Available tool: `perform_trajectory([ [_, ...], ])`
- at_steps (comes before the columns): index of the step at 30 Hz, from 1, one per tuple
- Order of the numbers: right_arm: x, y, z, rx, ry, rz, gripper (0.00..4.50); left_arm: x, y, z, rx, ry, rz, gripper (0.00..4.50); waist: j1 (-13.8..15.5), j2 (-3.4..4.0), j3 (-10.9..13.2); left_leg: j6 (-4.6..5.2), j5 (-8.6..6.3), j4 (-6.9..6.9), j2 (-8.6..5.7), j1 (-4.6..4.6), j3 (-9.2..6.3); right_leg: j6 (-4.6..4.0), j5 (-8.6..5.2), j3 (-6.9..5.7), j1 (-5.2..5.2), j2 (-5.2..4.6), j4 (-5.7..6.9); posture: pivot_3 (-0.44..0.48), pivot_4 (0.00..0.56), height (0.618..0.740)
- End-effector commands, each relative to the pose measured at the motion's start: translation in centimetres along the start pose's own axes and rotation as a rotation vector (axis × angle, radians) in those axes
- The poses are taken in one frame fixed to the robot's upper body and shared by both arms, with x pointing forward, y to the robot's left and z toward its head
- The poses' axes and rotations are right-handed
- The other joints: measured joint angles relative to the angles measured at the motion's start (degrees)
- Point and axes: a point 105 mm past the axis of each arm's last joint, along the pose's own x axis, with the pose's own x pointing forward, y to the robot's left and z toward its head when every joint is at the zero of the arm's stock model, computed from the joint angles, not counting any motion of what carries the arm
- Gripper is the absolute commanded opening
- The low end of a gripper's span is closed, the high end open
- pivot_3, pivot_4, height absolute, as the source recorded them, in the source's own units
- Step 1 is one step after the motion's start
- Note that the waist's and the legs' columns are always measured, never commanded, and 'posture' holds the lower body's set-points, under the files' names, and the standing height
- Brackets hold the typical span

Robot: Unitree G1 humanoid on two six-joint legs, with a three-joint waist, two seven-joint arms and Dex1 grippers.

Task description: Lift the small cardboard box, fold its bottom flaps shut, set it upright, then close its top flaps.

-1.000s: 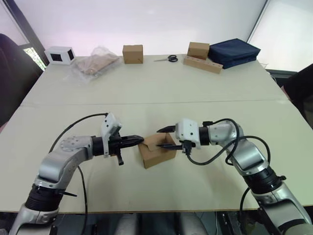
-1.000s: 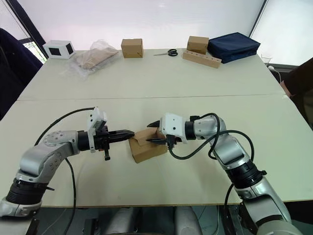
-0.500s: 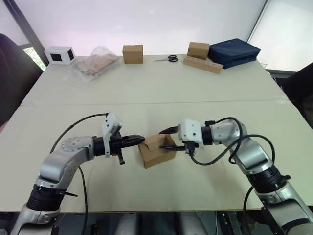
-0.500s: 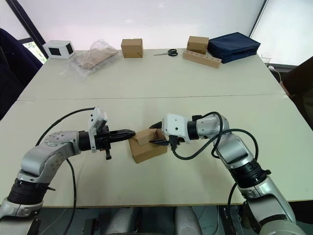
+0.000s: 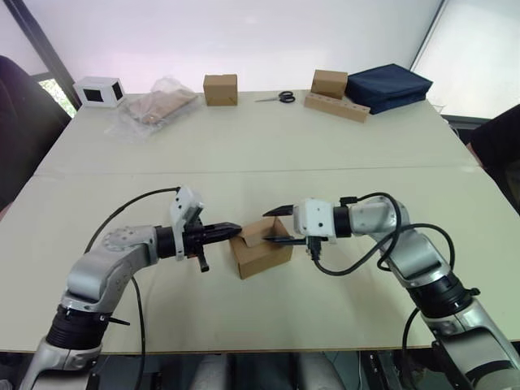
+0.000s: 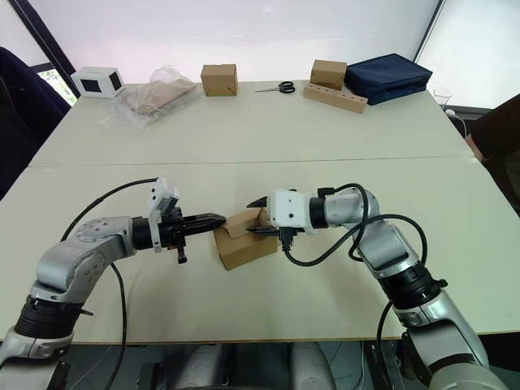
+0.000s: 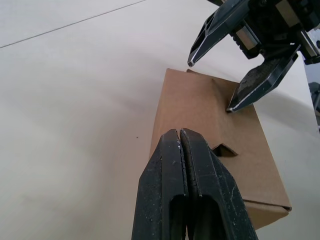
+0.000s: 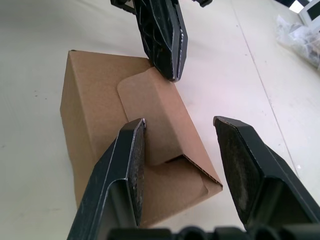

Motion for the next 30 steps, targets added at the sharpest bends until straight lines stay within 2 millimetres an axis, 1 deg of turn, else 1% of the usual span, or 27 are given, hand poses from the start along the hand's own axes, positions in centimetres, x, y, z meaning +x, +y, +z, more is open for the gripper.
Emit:
perform_trajectory([
  [1,0.5,-0.1,0.2,-0.018,-0.013,-0.027,2.21,-0.3,0.2,1.3,0.013,-0.047,0.012,0.0,-0.1,0.0,0.0,0.0,0.0,0.0,0.0,0.0,0.0,0.0,0.0,0.0,0.0,0.0,0.0,0.0,0.15,0.74],
  [5,0.7,-0.2,-0.1,-0.032,-0.012,-0.049,2.21,-0.3,0.2,1.4,0.009,-0.05,0.018,0.0,-0.1,0.0,0.0,-0.31,0.17,0.0,0.0,0.0,0.0,0.0,0.0,0.0,-0.01,0.01,0.0,0.0,0.15,0.74],
  [11,0.8,0.0,-0.4,-0.06,-0.008,-0.061,2.21,-0.3,0.3,1.8,0.008,-0.057,0.026,0.0,0.0,0.0,0.0,-0.32,0.18,0.0,0.0,0.0,0.04,0.0,0.0,0.0,0.0,0.01,0.01,0.0,0.15,0.74],
  [15,0.4,1.2,-0.2,-0.013,-0.016,0.016,2.21,-0.1,0.5,2.0,0.009,-0.054,0.028,0.0,0.0,0.0,0.0,-0.32,0.18,0.0,0.0,0.0,0.04,0.0,0.0,-0.01,0.02,0.01,0.0,0.0,0.15,0.74],
  [19,-0.1,1.9,-0.4,0.039,0.023,0.084,2.21,-0.1,0.4,1.4,0.019,-0.022,0.015,0.0,-0.1,0.0,0.0,-0.32,0.18,0.0,0.0,0.0,0.03,0.0,0.0,0.0,0.01,0.01,0.01,0.0,0.15,0.74],
  [25,0.1,0.9,-0.6,0.045,0.056,0.063,2.21,0.1,-0.2,1.4,0.021,-0.026,-0.002,0.0,0.0,0.0,0.0,-0.32,0.18,0.0,0.0,0.0,0.02,0.0,0.0,-0.01,0.03,0.01,0.0,0.0,0.15,0.74],
  [30,0.0,0.8,-0.5,0.044,0.054,0.071,2.21,0.1,-0.5,1.3,0.032,-0.022,-0.006,0.0,0.1,0.0,0.0,-0.32,0.18,0.0,-0.01,0.0,0.02,0.0,0.0,-0.01,0.04,0.0,-0.01,0.0,0.15,0.74],
])
